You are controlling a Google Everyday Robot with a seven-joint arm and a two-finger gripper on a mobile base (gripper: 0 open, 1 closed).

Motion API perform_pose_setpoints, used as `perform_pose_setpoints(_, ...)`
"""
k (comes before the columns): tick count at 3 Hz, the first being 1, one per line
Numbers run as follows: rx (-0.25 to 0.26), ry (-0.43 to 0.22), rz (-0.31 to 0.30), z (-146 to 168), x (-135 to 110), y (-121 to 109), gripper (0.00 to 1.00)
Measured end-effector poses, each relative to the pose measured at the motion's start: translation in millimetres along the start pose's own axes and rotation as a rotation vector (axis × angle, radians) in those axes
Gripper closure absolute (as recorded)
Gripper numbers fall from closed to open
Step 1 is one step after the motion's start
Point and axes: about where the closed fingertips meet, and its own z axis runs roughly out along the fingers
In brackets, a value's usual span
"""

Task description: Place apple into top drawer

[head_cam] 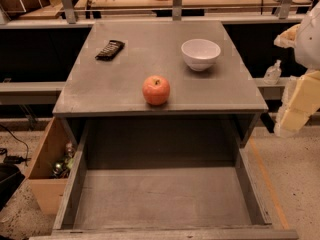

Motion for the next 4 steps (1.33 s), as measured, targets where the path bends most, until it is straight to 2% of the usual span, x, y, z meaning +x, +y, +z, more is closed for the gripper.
perform_pose_setpoints(2, 0.012, -0.026, 0.02, -4.9, 2.6, -0.9, 0.0)
perform_pose_setpoints(3, 0.006, -0.121, 0.044, 12.8, 8.1, 6.7, 0.0)
perform_pose_setpoints(4, 0.017, -0.313, 0.081, 51.8, 10.8, 10.9, 0.0)
